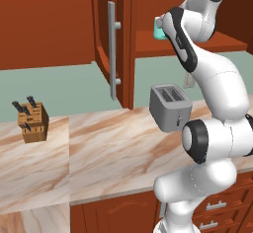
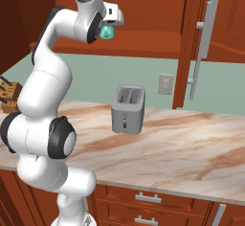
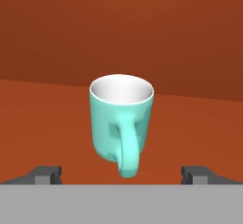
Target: Open the cabinet directly in front. Then move the liquor and the mug to the dining counter with the jar on it.
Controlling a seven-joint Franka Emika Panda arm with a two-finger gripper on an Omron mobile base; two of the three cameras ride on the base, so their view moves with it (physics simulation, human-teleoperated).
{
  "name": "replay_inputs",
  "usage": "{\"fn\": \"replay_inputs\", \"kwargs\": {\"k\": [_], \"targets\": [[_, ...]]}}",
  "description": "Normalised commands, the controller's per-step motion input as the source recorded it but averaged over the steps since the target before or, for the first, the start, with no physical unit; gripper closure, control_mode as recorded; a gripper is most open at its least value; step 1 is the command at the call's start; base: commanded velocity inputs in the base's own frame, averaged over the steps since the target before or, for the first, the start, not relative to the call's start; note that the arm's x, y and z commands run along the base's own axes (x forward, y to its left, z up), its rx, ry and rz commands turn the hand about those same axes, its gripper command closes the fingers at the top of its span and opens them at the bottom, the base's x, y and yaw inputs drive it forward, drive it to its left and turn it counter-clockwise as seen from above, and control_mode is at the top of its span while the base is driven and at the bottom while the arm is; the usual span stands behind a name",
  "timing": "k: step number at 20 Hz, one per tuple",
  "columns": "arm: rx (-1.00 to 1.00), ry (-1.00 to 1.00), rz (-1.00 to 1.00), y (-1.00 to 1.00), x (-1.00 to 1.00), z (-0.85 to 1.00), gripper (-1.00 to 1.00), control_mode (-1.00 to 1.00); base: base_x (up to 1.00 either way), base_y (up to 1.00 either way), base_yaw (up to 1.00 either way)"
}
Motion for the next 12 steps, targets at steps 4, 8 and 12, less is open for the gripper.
{"fn": "replay_inputs", "kwargs": {"k": [4, 8, 12], "targets": [[0.0, 0.0, 0.0, 0.0, 0.0, -0.27, -1.0, -1.0, 0.0, 0.0, 0.0], [0.0, 0.0, 0.0, 0.0, 0.01, -0.1, -1.0, -1.0, 0.0, 0.0, 0.0], [0.0, 0.0, 0.0, 0.0, 0.18, 0.0, -1.0, -1.0, 0.0, 0.0, 0.0]]}}
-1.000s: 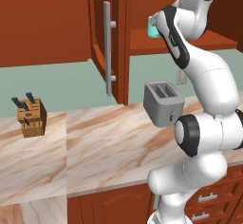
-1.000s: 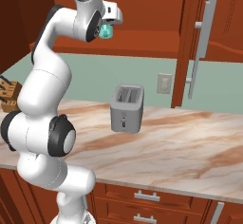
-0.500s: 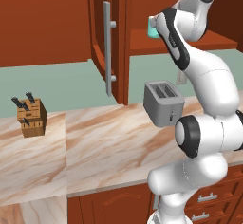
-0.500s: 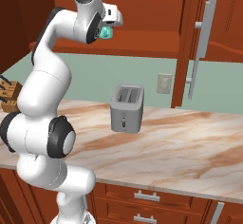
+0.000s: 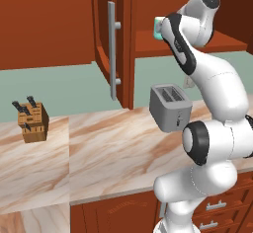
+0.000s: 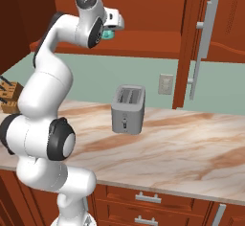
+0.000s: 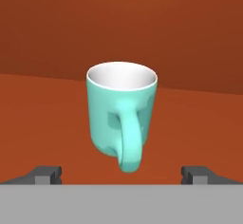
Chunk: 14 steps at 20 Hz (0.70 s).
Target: Open the cabinet directly in front. Then move the liquor and the mug to the dining counter with the jar on it.
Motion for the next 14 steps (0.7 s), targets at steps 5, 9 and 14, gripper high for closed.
{"fn": "replay_inputs", "kwargs": {"k": [5, 9, 14], "targets": [[0.0, 0.0, 0.0, 0.0, 0.38, 0.0, -1.0, -1.0, 0.0, 0.0, 0.0], [0.0, 0.0, 0.0, -0.04, 0.45, 0.0, -1.0, -1.0, 0.0, 0.0, 0.0], [0.0, 0.0, 0.01, -0.09, 0.28, 0.0, 1.0, -1.0, 0.0, 0.0, 0.0]]}}
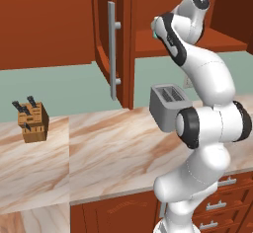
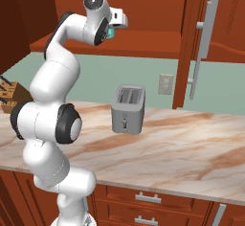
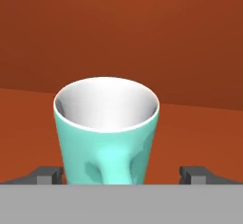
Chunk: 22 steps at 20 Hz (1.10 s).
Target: Open the cabinet directly in front. Then move the liquor and the mug to the dining counter with the jar on it.
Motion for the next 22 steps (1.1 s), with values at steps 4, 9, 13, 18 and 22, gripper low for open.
{"fn": "replay_inputs", "kwargs": {"k": [4, 9, 13, 18, 22], "targets": [[0.0, 0.0, 0.0, 0.0, 0.0, 0.0, 1.0, -1.0, 0.0, 0.0, 0.0], [0.0, 0.0, 0.0, 0.0, 0.0, 0.0, 1.0, -1.0, 0.0, 0.0, 0.0], [0.0, -0.11, 0.0, 0.0, -0.08, 0.1, 1.0, -1.0, 0.0, 0.0, 0.0], [0.0, -0.24, 0.0, 0.0, -0.23, 0.23, 1.0, -1.0, 0.0, 0.0, 0.0], [0.0, 0.0, 0.0, 0.0, -0.2, 0.0, 1.0, -1.0, 0.0, 0.0, 0.0]]}}
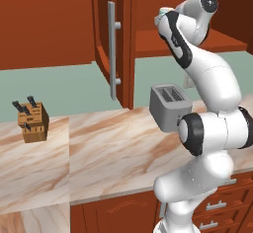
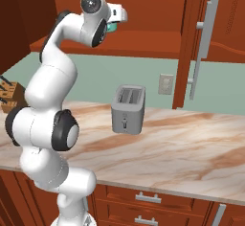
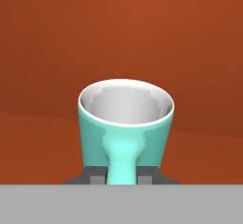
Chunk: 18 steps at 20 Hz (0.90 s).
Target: Open the cabinet directly in front. Then move the liquor and the mug to the dining counter with the jar on it.
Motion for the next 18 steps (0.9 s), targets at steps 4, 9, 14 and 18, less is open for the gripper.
{"fn": "replay_inputs", "kwargs": {"k": [4, 9, 14, 18], "targets": [[0.0, -0.01, 0.0, 0.0, -1.0, 0.0, 1.0, -1.0, 0.0, 0.0, 0.0], [0.0, -0.05, 0.0, 0.0, -1.0, -0.08, 1.0, -1.0, 0.0, 0.0, 0.0], [0.0, -0.01, 0.0, 0.0, -1.0, -0.38, 1.0, -1.0, 0.0, 0.0, 0.0], [0.0, 0.06, 0.0, 0.0, -1.0, -0.52, 1.0, -1.0, 0.0, 0.0, 0.0]]}}
